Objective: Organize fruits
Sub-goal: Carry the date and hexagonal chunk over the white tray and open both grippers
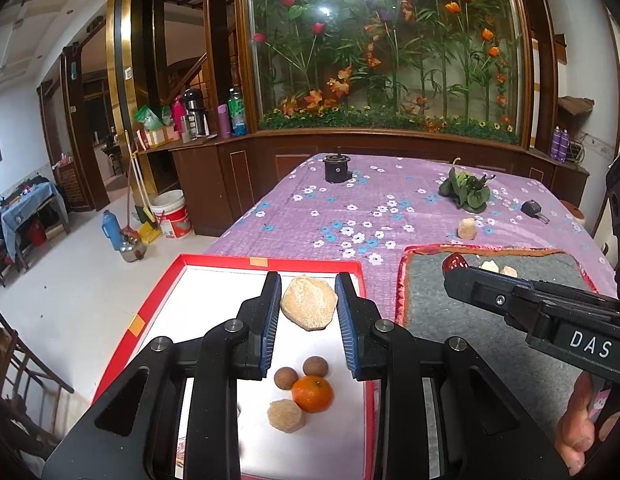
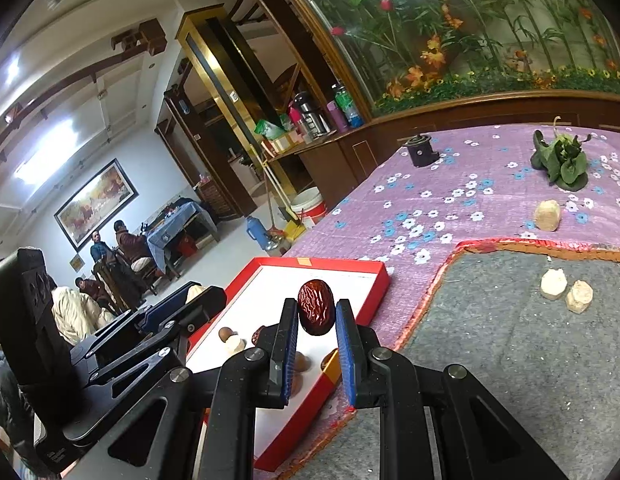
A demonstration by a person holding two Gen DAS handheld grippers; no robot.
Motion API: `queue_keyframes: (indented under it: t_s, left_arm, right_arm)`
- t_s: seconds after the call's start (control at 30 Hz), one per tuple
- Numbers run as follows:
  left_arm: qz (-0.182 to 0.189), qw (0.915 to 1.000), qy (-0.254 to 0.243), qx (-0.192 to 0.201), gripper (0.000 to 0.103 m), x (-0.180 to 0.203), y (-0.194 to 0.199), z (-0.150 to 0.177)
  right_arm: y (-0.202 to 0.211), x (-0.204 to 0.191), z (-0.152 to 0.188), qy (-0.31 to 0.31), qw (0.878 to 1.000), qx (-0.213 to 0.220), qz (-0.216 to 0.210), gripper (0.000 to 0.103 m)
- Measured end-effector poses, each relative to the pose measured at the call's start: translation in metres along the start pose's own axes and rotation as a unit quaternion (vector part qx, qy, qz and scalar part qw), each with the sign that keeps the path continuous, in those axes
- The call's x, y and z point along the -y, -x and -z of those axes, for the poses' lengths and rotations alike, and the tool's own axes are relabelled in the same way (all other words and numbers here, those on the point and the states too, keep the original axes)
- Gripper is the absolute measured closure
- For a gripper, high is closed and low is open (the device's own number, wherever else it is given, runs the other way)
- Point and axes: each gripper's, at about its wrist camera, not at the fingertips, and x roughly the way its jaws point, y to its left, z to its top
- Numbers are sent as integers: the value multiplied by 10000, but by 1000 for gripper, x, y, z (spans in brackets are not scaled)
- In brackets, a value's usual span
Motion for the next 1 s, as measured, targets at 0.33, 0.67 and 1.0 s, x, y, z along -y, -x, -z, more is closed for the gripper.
queue_keyframes:
  t_s: [0.33, 0.67, 1.0]
  left_arm:
    - [-74, 9999, 124, -40, 76, -14, -6, 3]
    - [-182, 9995, 233, -103, 76, -31, -13, 10]
    - [-283, 9987, 333, -268, 76, -46, -27, 21]
  right_arm:
    - [-16, -12, 5, 119, 9998, -160, -63, 85]
    - [-37, -26, 13, 212, 9989, -406, -123, 85]
    - [-63, -35, 25, 284, 9968, -733, -174, 85]
